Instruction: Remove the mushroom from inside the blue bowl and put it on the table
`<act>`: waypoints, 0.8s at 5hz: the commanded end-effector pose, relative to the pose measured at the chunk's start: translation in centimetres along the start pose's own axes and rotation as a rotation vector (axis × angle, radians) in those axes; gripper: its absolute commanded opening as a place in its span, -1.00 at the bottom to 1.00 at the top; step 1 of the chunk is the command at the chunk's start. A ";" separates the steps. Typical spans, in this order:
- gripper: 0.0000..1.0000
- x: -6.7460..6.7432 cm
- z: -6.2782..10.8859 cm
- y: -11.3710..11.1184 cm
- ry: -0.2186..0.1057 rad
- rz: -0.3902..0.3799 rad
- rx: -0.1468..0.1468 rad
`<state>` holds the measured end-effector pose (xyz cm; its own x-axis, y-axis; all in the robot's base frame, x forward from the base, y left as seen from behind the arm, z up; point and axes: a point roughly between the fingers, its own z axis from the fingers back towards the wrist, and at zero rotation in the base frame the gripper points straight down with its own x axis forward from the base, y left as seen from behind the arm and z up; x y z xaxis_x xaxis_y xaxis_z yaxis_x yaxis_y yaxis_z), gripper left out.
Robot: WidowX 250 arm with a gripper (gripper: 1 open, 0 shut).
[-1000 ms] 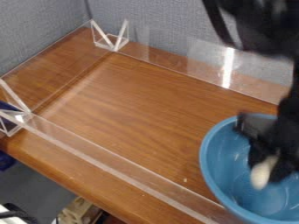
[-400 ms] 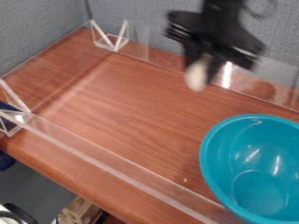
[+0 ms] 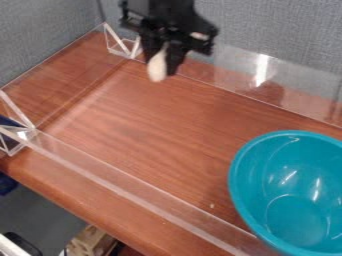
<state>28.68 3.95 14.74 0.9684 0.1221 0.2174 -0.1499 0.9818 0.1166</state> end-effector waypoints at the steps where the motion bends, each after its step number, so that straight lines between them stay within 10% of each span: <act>1: -1.00 0.5 -1.4 0.7 0.001 -0.005 0.009; 4: -1.00 -0.4 -3.4 -2.9 0.019 -0.097 -0.023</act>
<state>28.92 1.57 9.97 0.9885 0.0298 0.1479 -0.0474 0.9921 0.1164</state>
